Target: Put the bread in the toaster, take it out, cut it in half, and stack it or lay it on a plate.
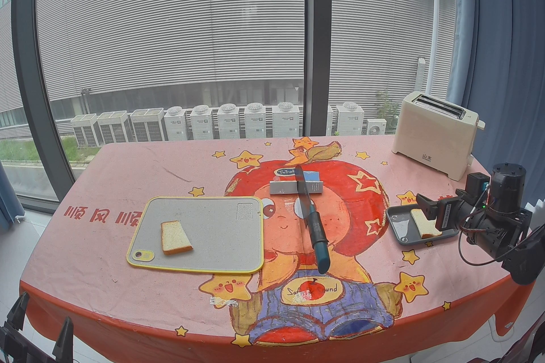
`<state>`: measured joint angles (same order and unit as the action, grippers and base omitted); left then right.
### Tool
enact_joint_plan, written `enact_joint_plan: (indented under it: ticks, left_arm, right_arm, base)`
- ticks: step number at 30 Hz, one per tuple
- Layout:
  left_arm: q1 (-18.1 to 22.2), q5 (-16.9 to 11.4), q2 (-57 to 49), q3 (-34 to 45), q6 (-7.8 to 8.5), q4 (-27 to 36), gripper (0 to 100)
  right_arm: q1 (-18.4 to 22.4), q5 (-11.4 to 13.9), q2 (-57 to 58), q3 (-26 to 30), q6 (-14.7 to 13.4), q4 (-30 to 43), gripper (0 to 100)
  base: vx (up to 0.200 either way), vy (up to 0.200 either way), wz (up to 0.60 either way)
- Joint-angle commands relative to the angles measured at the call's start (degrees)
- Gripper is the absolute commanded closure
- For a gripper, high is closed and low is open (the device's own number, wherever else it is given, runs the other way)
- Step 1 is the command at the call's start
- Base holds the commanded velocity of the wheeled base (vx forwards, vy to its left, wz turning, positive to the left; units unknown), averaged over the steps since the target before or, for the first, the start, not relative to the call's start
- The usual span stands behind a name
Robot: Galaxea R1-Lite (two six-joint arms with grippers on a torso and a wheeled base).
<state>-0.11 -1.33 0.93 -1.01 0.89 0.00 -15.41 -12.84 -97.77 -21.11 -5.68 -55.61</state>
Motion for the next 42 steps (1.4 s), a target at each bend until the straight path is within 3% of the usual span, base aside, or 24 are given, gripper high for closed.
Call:
enact_joint_plan:
  ticks: [1,5,27,35,42]
  left_arm:
    - [0.02,0.01,-0.4,0.92,-0.01,0.0,0]
    - [0.02,0.01,-0.31,0.92,-0.01,0.0,0]
    - [0.02,0.01,-0.31,0.92,-0.01,0.0,0]
    - [0.02,0.01,-0.31,0.92,-0.01,0.0,0]
    - [0.02,0.1,-0.31,0.92,-0.01,0.0,0]
  right_arm:
    - [-0.32,0.27,0.21,2.48,0.5,-1.87,0]
    - [-0.32,1.24,0.03,4.5,0.93,-4.5,0]
    - [-0.5,1.15,0.12,11.97,2.52,-17.6,0]
    - [-4.72,0.53,0.12,17.77,2.69,-23.14,0]
    - [-4.28,0.53,0.12,17.6,2.69,-24.45,0]
  base:
    - [0.0,0.0,0.0]
    - [0.0,0.0,0.0]
    - [0.0,0.0,0.0]
    - [0.0,0.0,0.0]
    - [0.0,0.0,0.0]
